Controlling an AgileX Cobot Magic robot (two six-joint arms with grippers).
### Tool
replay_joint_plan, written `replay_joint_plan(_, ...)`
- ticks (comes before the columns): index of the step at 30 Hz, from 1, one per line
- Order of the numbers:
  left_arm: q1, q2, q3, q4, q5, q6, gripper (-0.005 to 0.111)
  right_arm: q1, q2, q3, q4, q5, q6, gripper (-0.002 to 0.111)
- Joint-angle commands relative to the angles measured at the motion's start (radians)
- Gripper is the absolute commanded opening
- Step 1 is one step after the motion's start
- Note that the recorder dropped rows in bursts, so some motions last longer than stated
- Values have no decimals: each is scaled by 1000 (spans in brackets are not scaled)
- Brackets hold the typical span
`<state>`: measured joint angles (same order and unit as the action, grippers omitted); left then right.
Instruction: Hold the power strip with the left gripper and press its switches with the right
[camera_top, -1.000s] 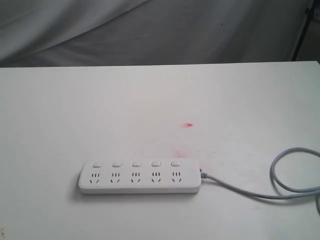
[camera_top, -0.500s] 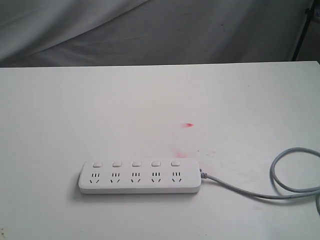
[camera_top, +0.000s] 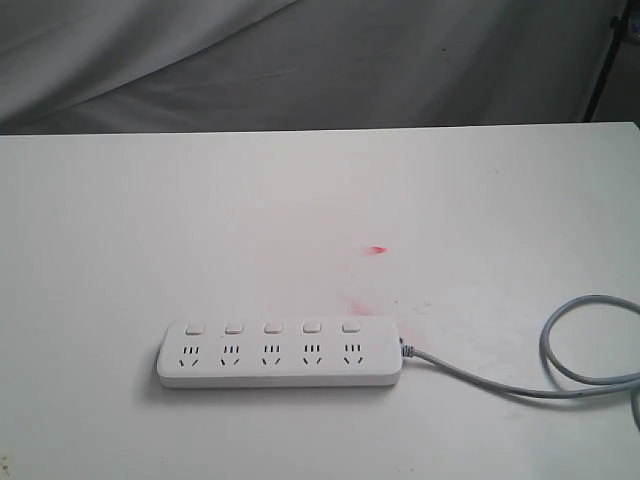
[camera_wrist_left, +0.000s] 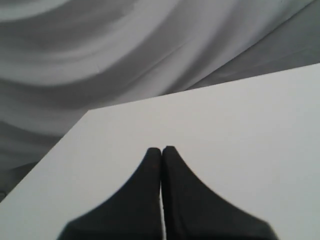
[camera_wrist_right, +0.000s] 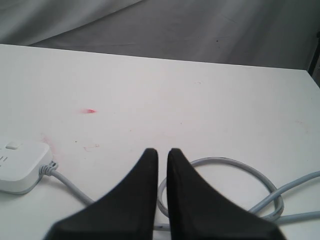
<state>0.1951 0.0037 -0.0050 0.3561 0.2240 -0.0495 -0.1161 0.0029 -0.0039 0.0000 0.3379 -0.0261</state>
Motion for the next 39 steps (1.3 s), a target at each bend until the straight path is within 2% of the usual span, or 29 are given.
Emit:
replay_joint_plan(1,3,-4,5,-63,-135,5,0,-3,-3,4,0,-1,0,7)
replay_joint_plan(6,3,1,-84,-148,-137,26,0,-3,-3,4,0,-1,0,7)
replay_joint_plan(12,3,224,-292,-294,-139,214,0,-3,-3,4,0,-1,0,7)
replay_joint_plan(13,3,328,-356,-363,-142,281,0,-3,-3,4,0,-1,0,7)
replay_joint_plan(18,3,577,-488,-601,-149,515,0,-3,-3,4,0,-1,0,7)
replay_joint_plan(19,3,617,-506,-648,-149,576,0,-3,-3,4,0,-1,0,7)
replay_joint_plan(20,3,712,-529,-755,-163,690,0,-3,-3,4,0,-1,0,7)
replay_joint_plan(22,3,828,-544,-899,-200,830,0,-3,-3,4,0,-1,0,7)
replay_joint_plan(27,3,1029,-547,-1072,-273,1063,0,-3,-3,4,0,-1,0,7)
replay_joint_plan(29,3,1084,-547,-1093,-317,1131,0,-3,-3,4,0,-1,0,7)
replay_joint_plan(32,3,1161,-576,-1093,-412,1131,0,-3,-3,4,0,-1,0,7)
replay_joint_plan(35,3,1274,-662,-1086,-430,1106,0,-3,-3,4,0,-1,0,7)
replay_joint_plan(39,3,1425,-737,-880,-412,908,0,-3,-3,4,0,-1,0,7)
